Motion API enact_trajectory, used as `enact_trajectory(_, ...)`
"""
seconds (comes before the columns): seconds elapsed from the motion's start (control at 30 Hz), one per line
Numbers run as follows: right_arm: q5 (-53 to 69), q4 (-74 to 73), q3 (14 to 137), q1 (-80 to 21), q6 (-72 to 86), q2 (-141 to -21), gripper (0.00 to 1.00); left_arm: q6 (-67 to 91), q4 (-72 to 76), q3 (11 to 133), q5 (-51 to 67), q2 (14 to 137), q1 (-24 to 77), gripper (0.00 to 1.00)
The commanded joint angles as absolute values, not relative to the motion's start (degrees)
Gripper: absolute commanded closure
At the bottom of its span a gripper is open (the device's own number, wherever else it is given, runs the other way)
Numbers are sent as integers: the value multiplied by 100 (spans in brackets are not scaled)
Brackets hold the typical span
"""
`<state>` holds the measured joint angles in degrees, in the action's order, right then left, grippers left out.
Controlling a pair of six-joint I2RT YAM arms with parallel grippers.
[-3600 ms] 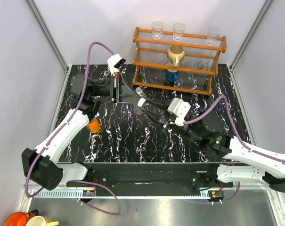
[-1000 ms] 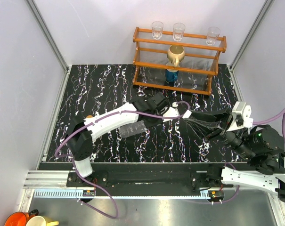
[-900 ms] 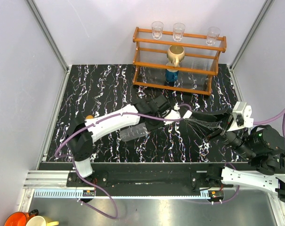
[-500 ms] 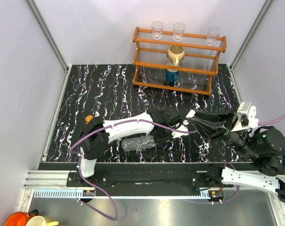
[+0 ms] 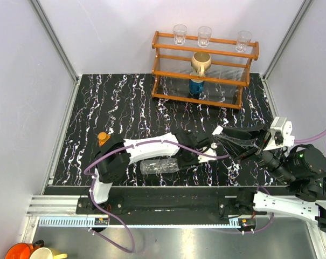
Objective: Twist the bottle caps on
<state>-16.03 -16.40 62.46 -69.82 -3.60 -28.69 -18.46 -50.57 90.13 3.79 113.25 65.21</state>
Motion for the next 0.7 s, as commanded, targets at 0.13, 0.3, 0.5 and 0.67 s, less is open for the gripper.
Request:
enact_trajectory(0.13,-1714,-1512,6398,-7022,-396,-2892,68,-1907,-4623,8693,237,11241,6574,44)
enact_trajectory(0.3,-1679,-1503,6416,-7022,-360,-2909,67,-1907,-4544,8622,220,11180,6600,40)
enact_trajectory(0.5,-1652,-1520,6398,-7031,-308,-2909,67,-1890,-4518,8587,123,10847,6601,29)
enact_trajectory(0.67,-1617,-1626,6504,-7022,-264,-2953,64,-1942,-4509,8552,-167,10328,6566,1)
